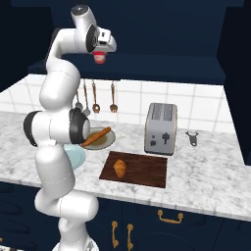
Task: From the different types of pastries on the counter, select a croissant and place it on the cutting board. Then retrieve a jar of jam from the cabinet and place it alongside the croissant on the cutting board.
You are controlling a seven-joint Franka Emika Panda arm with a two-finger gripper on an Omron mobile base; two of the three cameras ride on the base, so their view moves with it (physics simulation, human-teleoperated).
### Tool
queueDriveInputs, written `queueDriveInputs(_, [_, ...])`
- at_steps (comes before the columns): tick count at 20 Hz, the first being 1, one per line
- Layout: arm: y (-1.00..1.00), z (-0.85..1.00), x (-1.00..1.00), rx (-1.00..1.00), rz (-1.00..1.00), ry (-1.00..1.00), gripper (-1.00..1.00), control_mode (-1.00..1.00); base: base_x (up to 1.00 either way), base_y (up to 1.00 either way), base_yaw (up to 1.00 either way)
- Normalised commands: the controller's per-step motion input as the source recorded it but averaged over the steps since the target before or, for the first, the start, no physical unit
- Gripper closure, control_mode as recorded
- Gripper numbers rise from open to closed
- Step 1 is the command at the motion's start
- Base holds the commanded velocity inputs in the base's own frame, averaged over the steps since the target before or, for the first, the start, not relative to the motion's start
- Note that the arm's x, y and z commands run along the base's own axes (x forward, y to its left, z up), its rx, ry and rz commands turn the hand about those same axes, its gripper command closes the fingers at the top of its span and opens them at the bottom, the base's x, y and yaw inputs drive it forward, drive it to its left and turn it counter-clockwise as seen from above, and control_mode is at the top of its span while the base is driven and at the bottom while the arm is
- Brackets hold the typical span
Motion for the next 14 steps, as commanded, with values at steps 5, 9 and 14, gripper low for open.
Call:
queueDriveInputs(5, [-0.56,0.17,-0.84,0.00,0.05,-0.09,1.00,-1.00,0.00,0.00,0.00])
queueDriveInputs(9, [-0.71,0.05,-1.00,0.00,0.18,-0.12,1.00,-1.00,0.00,0.00,0.00])
queueDriveInputs(14, [-0.73,-0.05,-0.99,0.00,0.40,-0.13,1.00,-1.00,0.00,0.00,0.00])
